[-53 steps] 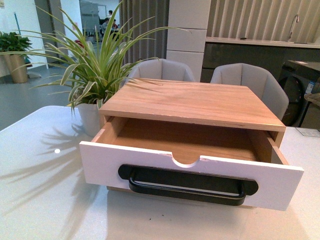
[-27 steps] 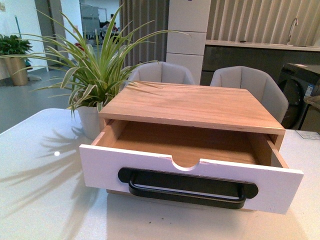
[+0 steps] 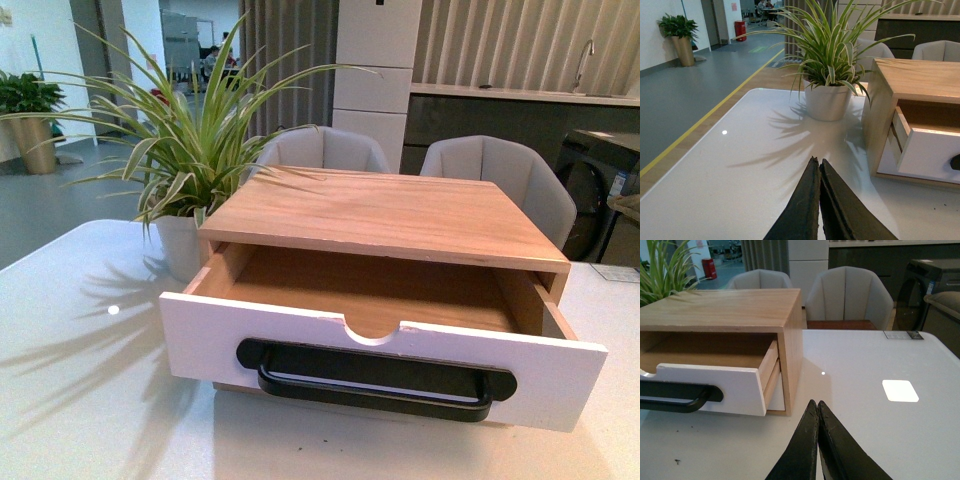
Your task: Pull drawer
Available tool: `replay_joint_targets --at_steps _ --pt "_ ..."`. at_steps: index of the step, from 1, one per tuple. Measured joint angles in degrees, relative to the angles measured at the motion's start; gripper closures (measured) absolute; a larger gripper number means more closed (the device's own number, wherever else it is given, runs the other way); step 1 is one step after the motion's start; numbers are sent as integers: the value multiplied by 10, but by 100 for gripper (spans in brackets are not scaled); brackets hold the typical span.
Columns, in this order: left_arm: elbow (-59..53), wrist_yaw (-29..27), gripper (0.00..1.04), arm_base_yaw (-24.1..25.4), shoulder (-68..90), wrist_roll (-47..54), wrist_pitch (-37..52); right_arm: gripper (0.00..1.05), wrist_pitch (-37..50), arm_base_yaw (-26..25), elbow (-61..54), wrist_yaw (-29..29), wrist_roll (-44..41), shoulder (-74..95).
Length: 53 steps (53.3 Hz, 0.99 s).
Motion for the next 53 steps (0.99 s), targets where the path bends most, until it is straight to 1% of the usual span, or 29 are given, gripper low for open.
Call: replay_joint_targets --at_steps 14,15,17,19,33,36,37,44,48,49,53 --pt "0 0 102 0 -41 0 -42 103 0 0 0 0 0 0" --pt "0 0 102 0 -52 0 -53 103 0 0 0 0 0 0" --pt "0 0 102 0 -99 0 -120 103 0 0 0 0 0 0" --pt "0 0 102 0 -124 0 -138 103 0 0 0 0 0 0" --pt "0 0 101 0 -140 0 -143 103 0 0 0 0 0 -1" --pt "0 0 91 0 -140 0 -143 94 0 0 0 0 0 -1" --pt "0 0 89 0 -140 0 -143 92 0 0 0 0 0 -1" --pt "0 0 66 0 -140 0 -144 69 0 0 0 0 0 -1" --pt "0 0 55 0 -140 0 -144 58 0 0 0 0 0 -1" --pt "0 0 50 0 -140 0 -144 53 0 0 0 0 0 -1" --pt "0 0 38 0 -140 0 -144 41 0 0 0 0 0 -1"
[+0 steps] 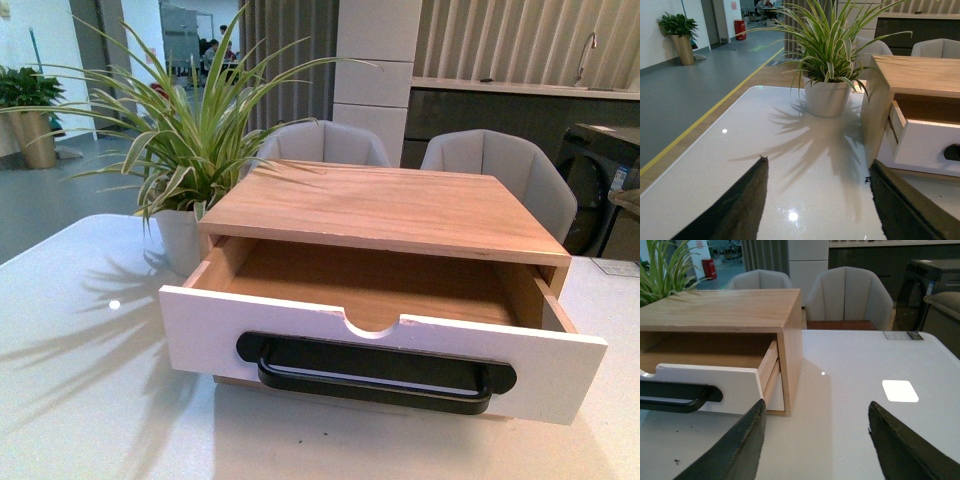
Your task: Pull drawer
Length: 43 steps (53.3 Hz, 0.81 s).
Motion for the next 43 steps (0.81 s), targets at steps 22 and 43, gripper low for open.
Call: replay_joint_targets --at_steps 22,43 --pt "0 0 7 0 0 0 0 9 0 0 0 0 0 0" --pt "0 0 7 0 0 0 0 9 0 0 0 0 0 0"
